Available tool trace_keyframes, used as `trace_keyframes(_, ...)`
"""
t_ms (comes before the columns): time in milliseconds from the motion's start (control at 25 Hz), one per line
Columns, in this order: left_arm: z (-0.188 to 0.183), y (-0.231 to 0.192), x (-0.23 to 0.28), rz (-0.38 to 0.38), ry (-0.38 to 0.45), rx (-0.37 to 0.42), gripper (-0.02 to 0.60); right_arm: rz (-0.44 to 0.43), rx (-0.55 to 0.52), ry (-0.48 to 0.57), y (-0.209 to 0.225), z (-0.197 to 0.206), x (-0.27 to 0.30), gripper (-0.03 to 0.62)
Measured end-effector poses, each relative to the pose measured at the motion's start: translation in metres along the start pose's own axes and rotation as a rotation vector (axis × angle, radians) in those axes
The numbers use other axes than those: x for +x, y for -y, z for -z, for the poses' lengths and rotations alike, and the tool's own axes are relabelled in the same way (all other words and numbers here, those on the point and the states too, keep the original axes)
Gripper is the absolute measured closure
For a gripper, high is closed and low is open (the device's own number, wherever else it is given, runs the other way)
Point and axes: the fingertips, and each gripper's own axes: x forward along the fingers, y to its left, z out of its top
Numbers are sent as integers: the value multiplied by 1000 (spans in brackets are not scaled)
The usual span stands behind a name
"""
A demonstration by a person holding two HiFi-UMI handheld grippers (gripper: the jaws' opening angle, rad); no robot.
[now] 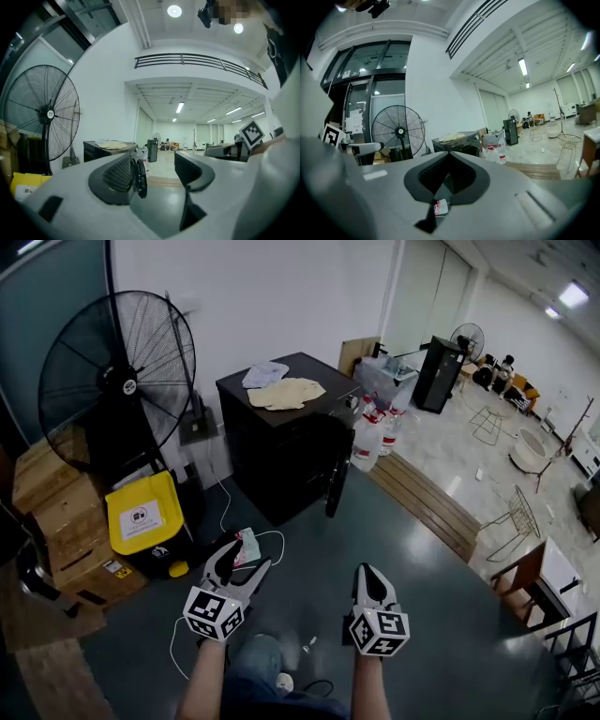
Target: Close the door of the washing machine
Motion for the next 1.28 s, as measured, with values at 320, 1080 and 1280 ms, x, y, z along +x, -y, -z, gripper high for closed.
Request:
trace_keyframes(320, 14, -47, 72, 16, -8, -17, 301, 42, 13, -4, 35, -1, 78, 582)
trace_keyframes(1080, -6, -208, 366, 210, -62, -9, 301, 163, 18, -56, 105, -37, 375, 582)
trace_keyframes(1280, -5, -214, 412, 248, -68, 3, 301, 176, 21, -56, 119, -42, 405, 582)
